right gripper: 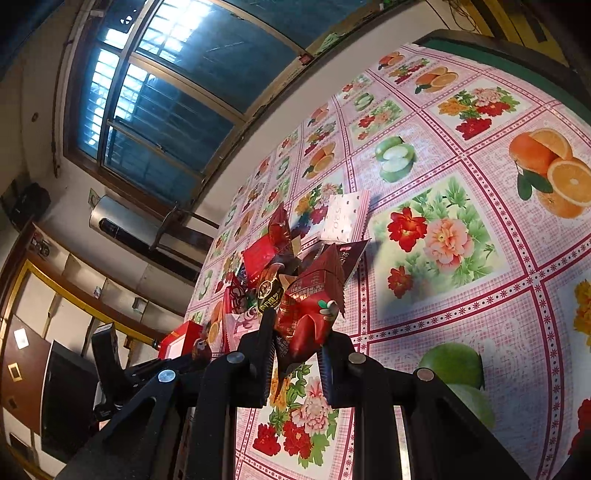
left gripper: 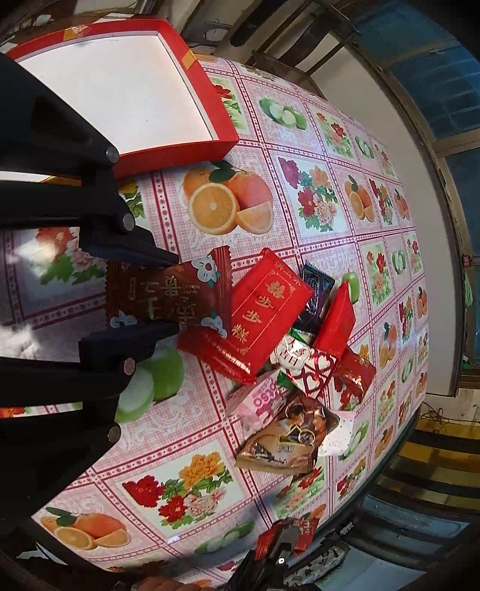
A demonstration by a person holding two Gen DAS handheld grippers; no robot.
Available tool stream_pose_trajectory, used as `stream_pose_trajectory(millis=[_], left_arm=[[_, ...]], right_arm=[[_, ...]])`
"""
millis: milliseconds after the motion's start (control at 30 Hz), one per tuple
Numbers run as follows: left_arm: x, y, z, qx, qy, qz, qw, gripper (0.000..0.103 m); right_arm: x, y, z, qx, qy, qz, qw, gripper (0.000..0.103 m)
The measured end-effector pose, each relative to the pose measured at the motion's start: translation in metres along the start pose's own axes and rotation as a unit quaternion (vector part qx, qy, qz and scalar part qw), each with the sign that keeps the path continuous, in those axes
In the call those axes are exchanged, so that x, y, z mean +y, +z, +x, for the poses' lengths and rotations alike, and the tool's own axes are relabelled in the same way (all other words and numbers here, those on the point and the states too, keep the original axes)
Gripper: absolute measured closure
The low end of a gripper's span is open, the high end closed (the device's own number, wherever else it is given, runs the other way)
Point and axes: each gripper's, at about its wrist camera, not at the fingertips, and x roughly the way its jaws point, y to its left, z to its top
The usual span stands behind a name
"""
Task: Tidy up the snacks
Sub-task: 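Grasp the red flower-print packet with the left gripper, then carry the red packet into the white gift box and open the left gripper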
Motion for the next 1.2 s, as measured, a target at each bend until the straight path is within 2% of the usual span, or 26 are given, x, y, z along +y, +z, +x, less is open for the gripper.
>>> stream_pose_trajectory(millis=[300, 400, 533, 667, 800, 933, 1033, 1100, 1200], left_arm=[[0.004, -0.043, -0.068, -0.066, -0.007, -0.029, 0.9974, 0.074], [0.017, -0.06, -0.092, -0.086, 0.01, -0.044, 0.9952, 0.074], [0.042, -0.087, -0.112, -0.098, 0.041, -0.069, 0.9919, 0.074], [0.072, -0.117, -0.118, -0.091, 0.069, -0.105, 0.9878, 0.074], [0.096, -0.139, -0.111, -0.067, 0.087, -0.127, 0.9858, 0.074], [0.11, -0.156, -0.098, -0.039, 0.093, -0.141, 0.9849, 0.074], [0.114, -0.162, -0.094, -0.029, 0.111, -0.139, 0.9836, 0.074], [0.117, -0.167, -0.097, -0.03, 0.11, -0.139, 0.9837, 0.074], [0.121, -0.171, -0.102, -0.033, 0.14, -0.134, 0.9806, 0.073]], right_arm=[[0.023, -0.012, 0.012, 0.011, -0.03, -0.075, 0.997, 0.081], [0.035, -0.02, 0.02, 0.021, -0.037, -0.103, 0.994, 0.081], [0.054, -0.035, 0.035, 0.035, -0.025, -0.122, 0.992, 0.081], [0.09, -0.056, 0.067, 0.067, 0.01, -0.148, 0.987, 0.081], [0.144, -0.083, 0.104, 0.105, 0.048, -0.191, 0.975, 0.08], [0.204, -0.113, 0.137, 0.141, 0.081, -0.242, 0.957, 0.08], [0.243, -0.139, 0.157, 0.161, 0.1, -0.273, 0.943, 0.08], [0.259, -0.151, 0.168, 0.17, 0.102, -0.286, 0.937, 0.079], [0.274, -0.166, 0.181, 0.184, 0.086, -0.31, 0.929, 0.076]])
